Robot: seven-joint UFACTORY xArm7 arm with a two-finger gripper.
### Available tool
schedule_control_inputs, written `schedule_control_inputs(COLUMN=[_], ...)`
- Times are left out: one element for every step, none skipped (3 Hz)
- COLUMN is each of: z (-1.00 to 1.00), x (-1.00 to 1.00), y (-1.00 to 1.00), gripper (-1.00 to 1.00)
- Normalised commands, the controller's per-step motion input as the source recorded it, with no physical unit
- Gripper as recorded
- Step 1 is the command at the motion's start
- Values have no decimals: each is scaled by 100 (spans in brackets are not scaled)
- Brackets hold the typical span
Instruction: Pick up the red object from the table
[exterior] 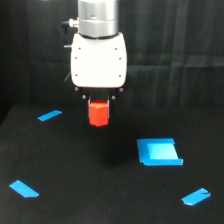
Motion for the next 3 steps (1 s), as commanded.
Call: schedule_control_inputs(z=[5,0,0], x=[-4,2,-1], y=[-7,7,1], gripper=[-100,-99,-100])
